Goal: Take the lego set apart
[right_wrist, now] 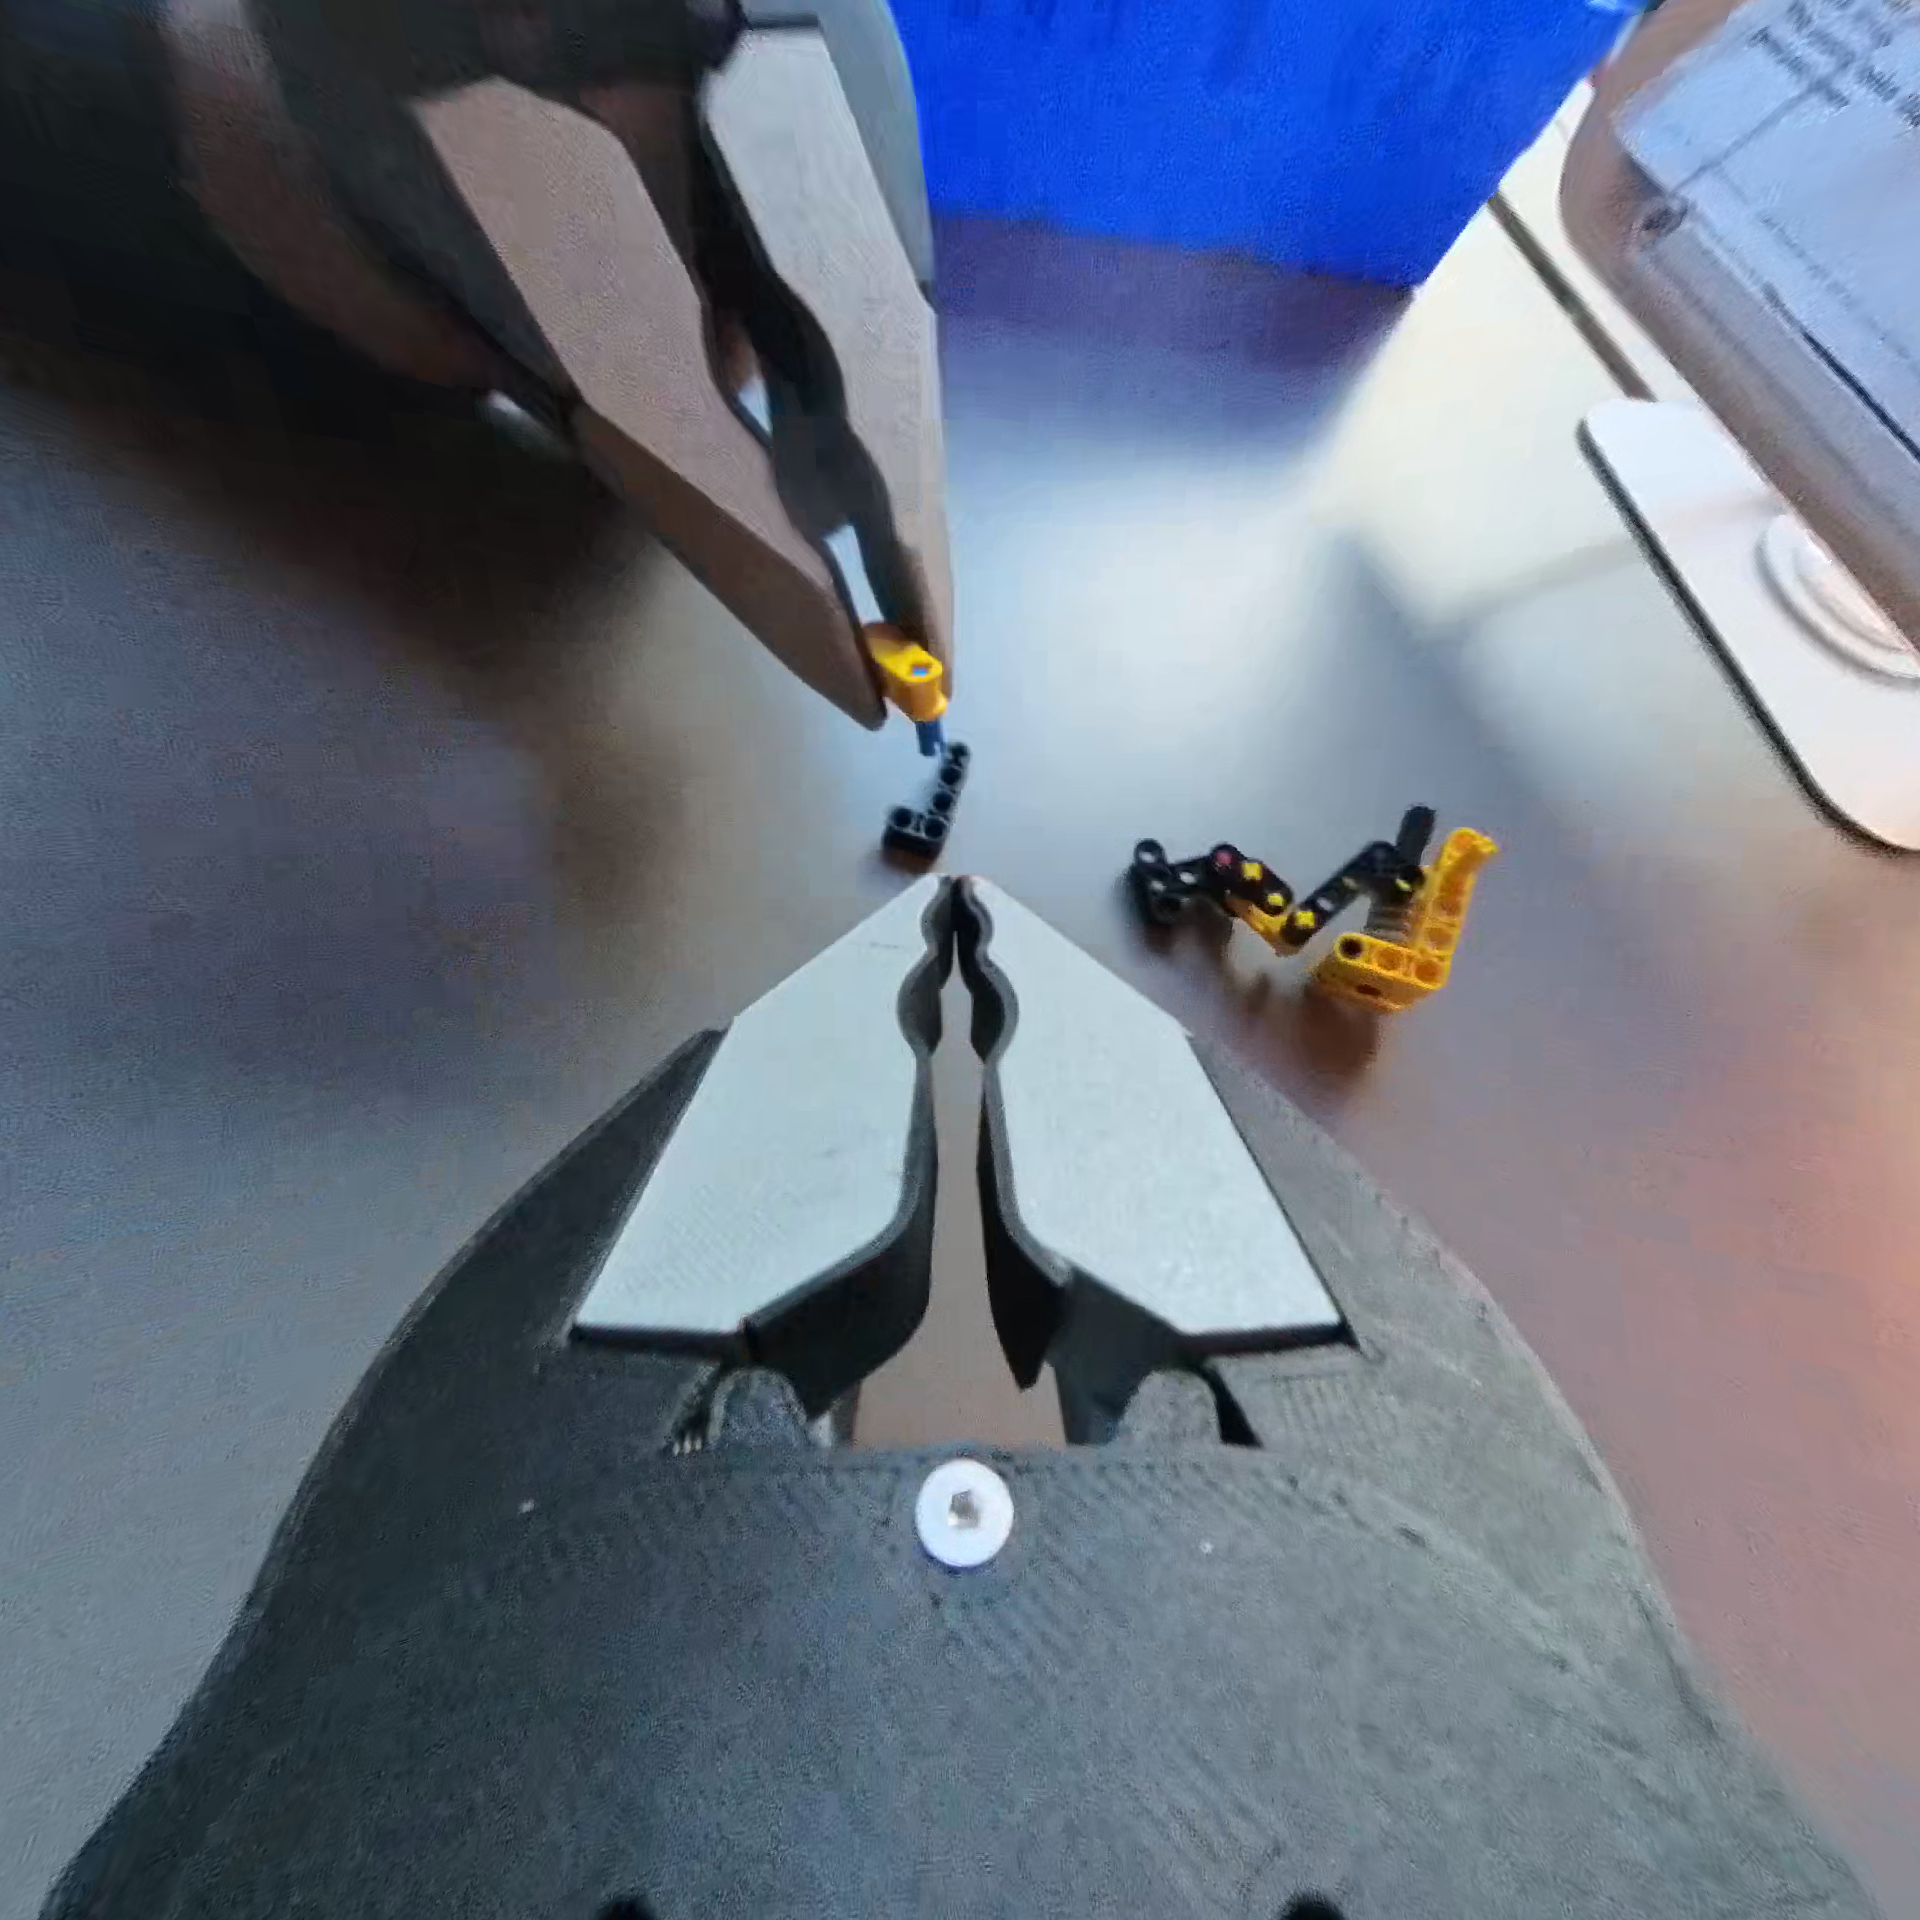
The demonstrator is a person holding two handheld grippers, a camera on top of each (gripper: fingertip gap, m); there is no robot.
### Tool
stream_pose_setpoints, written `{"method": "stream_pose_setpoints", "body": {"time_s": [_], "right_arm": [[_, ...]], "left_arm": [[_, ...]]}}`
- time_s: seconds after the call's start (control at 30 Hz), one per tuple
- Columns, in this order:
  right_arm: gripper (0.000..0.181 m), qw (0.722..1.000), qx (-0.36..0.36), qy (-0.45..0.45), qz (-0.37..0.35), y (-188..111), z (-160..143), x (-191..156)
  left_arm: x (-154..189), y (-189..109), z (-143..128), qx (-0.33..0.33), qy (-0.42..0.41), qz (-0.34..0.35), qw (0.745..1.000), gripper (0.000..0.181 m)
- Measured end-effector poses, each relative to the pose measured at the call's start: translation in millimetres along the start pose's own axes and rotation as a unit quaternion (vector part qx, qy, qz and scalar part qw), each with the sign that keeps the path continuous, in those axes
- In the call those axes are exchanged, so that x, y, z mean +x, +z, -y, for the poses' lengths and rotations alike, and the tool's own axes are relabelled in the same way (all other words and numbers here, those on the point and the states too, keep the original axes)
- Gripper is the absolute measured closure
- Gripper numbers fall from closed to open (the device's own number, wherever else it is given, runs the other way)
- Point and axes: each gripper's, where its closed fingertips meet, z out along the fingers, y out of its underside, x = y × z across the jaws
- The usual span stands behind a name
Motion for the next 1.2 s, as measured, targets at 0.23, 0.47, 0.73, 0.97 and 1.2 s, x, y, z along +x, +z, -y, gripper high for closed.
{"method": "stream_pose_setpoints", "body": {"time_s": [0.23, 0.47, 0.73, 0.97, 1.2], "right_arm": [[0.181, 0.994, 0.097, 0.029, 0.048, -12.2, 33.6, -13.6], [0.177, 0.998, 0.055, -0.005, -0.01, -10.3, 21.3, -3.8], [0.175, 0.997, 0.072, -0.01, 0.005, -11.3, 34.7, -17.5], [0.178, 0.997, 0.075, 0.011, -0.005, -12.7, 35.5, -12.0], [0.18, 0.99, 0.116, 0.049, 0.06, -17.6, 38.4, -19.0]], "left_arm": [[12.2, -8.6, 26.2, 0.092, -0.039, -0.076, 0.992, 0.176], [20.2, -9.0, 33.3, 0.114, -0.038, -0.093, 0.988, 0.176], [21.3, -8.0, 33.3, 0.111, -0.038, -0.088, 0.989, 0.175], [19.5, -6.4, 33.9, 0.114, -0.043, -0.077, 0.99, 0.175], [26.8, -6.6, 38.9, 0.124, -0.091, -0.114, 0.981, 0.175]]}}
